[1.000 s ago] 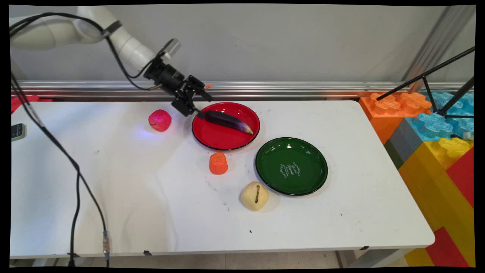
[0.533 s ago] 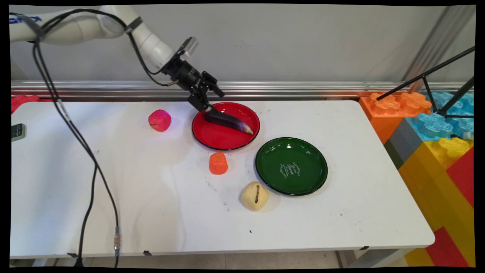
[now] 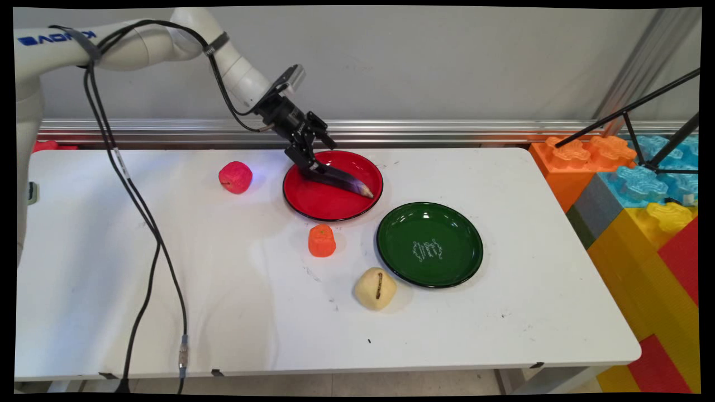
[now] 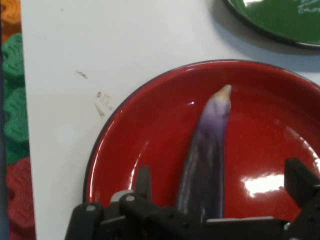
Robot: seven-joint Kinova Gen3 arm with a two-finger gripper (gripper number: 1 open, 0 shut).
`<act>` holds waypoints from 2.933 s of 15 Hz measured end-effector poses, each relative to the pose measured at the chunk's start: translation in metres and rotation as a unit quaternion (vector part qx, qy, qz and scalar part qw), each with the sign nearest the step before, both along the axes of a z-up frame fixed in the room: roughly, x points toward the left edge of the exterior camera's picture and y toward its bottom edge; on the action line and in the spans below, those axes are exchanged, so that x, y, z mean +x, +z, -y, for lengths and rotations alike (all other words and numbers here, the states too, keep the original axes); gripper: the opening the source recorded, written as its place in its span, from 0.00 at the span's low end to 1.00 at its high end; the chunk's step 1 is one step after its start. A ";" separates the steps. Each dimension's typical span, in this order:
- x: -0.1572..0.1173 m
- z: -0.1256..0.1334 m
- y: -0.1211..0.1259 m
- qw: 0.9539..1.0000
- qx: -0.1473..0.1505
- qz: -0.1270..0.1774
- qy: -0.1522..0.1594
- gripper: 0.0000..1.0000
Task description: Pick up the eggplant from the red plate, then place the picked object on the table
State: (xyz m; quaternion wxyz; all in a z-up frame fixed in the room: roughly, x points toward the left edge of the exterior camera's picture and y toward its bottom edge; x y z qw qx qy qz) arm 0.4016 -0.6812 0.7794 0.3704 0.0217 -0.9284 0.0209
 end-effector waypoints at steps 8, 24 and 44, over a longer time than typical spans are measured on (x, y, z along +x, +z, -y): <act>-0.003 0.010 -0.028 1.000 0.011 0.020 -0.008 1.00; -0.005 0.017 -0.047 0.999 0.024 0.021 -0.005 0.00; 0.017 -0.103 0.009 0.997 0.055 -0.044 -0.033 0.00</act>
